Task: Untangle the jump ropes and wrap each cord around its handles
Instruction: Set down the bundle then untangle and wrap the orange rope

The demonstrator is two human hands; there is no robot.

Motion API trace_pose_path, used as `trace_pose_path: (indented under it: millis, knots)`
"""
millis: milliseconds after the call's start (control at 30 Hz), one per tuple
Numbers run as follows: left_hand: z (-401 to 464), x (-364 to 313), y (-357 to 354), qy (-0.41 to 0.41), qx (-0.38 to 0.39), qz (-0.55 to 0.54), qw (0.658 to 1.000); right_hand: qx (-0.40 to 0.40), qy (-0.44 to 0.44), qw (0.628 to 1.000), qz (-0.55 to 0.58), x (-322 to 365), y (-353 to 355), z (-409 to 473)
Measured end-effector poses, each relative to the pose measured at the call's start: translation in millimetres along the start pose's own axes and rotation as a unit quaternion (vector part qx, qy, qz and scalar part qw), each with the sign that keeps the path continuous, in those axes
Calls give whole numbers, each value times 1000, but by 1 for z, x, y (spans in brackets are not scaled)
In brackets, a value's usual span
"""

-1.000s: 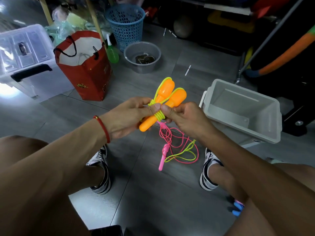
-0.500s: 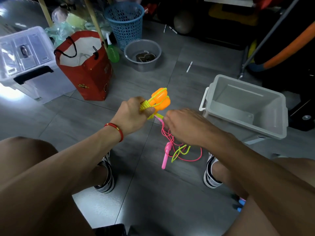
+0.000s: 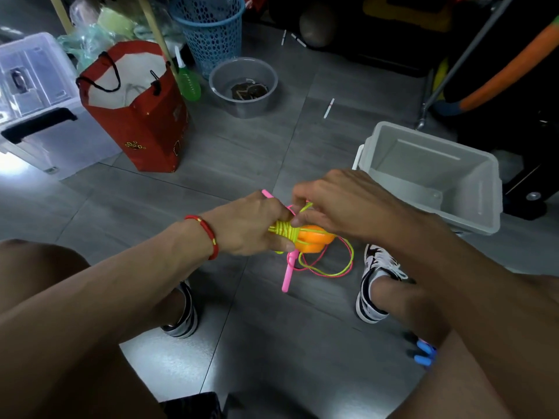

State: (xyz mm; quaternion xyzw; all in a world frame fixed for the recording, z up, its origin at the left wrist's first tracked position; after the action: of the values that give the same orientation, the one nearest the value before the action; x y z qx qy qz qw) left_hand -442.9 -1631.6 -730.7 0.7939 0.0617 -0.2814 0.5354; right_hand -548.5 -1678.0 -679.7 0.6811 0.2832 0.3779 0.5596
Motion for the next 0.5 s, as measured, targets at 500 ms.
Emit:
trace_pose_path:
  millis: [500]
  knots:
    - [-25, -9, 19, -40, -70, -109, 991, 131, -14, 915, 381, -35, -22, 8]
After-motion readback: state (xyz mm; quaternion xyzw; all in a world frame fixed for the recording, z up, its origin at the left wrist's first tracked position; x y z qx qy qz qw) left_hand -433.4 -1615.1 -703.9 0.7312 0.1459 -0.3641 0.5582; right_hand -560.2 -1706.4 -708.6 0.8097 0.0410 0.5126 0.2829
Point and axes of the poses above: each hand's wrist, its own z-axis towards the middle knuckle, its own y-axis out of the back of the hand, x = y × z, the point moved 6 cm from there along z, towards the middle knuckle, and after that the axes turned 3 degrees about -y, right-handed, at the moved point
